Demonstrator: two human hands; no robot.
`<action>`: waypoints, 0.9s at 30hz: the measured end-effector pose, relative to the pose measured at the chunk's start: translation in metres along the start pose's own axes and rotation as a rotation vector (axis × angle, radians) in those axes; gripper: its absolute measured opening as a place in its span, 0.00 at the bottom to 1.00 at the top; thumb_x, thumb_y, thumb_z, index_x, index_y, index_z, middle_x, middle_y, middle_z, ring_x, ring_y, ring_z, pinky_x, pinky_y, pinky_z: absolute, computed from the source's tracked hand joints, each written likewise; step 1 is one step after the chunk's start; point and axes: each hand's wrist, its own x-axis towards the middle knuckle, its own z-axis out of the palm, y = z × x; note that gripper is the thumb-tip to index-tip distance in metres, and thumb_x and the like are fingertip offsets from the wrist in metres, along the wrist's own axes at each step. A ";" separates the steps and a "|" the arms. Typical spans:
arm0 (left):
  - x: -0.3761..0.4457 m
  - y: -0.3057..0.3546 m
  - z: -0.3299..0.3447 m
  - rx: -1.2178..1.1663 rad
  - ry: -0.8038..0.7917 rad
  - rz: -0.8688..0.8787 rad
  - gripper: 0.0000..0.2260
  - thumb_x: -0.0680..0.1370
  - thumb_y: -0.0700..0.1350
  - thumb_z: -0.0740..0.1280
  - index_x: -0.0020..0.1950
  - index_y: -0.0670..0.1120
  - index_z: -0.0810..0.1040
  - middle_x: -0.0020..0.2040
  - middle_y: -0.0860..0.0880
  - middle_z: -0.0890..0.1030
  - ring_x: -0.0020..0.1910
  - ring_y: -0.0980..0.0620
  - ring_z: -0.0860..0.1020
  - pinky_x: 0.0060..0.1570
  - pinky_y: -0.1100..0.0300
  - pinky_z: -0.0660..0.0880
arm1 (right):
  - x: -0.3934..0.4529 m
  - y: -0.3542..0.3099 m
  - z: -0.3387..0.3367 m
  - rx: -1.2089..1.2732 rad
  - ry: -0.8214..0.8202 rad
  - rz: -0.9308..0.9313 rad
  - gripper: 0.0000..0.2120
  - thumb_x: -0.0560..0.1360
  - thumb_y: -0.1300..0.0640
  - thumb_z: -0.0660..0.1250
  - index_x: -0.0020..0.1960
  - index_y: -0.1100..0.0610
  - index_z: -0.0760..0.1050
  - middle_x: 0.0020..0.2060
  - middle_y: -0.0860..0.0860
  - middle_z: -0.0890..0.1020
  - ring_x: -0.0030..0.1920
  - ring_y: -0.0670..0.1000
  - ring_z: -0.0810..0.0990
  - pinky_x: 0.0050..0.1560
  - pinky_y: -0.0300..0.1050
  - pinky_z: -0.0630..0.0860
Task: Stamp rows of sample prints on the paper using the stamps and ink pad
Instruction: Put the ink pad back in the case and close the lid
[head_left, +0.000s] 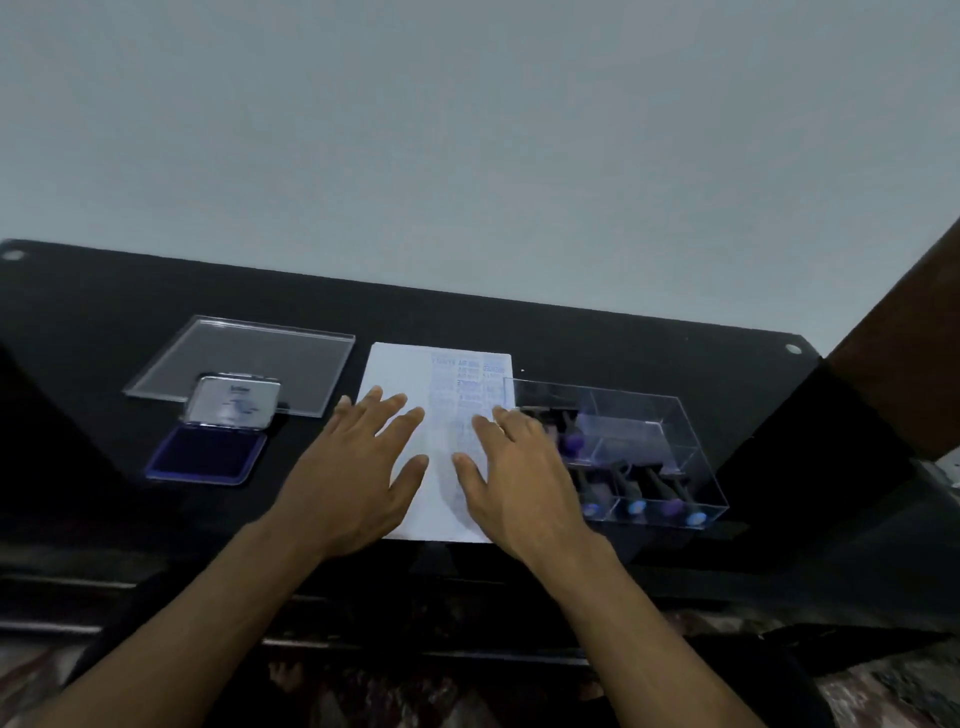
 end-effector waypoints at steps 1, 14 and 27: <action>-0.007 -0.010 -0.003 0.002 -0.002 -0.021 0.31 0.80 0.64 0.46 0.79 0.53 0.63 0.80 0.51 0.61 0.81 0.50 0.52 0.77 0.53 0.43 | 0.003 -0.010 0.005 0.005 0.003 -0.023 0.28 0.81 0.39 0.53 0.75 0.52 0.63 0.75 0.53 0.64 0.75 0.55 0.61 0.76 0.51 0.56; -0.082 -0.132 -0.034 0.055 0.068 -0.295 0.30 0.78 0.63 0.50 0.76 0.50 0.67 0.74 0.50 0.70 0.78 0.48 0.61 0.78 0.47 0.55 | 0.043 -0.141 0.053 0.167 -0.104 -0.260 0.27 0.80 0.42 0.59 0.75 0.52 0.62 0.74 0.52 0.64 0.73 0.52 0.61 0.71 0.48 0.63; -0.092 -0.195 -0.006 -0.124 0.146 -0.411 0.29 0.80 0.59 0.61 0.79 0.48 0.64 0.76 0.49 0.68 0.78 0.50 0.60 0.79 0.51 0.49 | 0.090 -0.195 0.102 0.340 -0.152 -0.158 0.32 0.79 0.43 0.61 0.78 0.50 0.52 0.78 0.54 0.54 0.75 0.56 0.59 0.70 0.51 0.67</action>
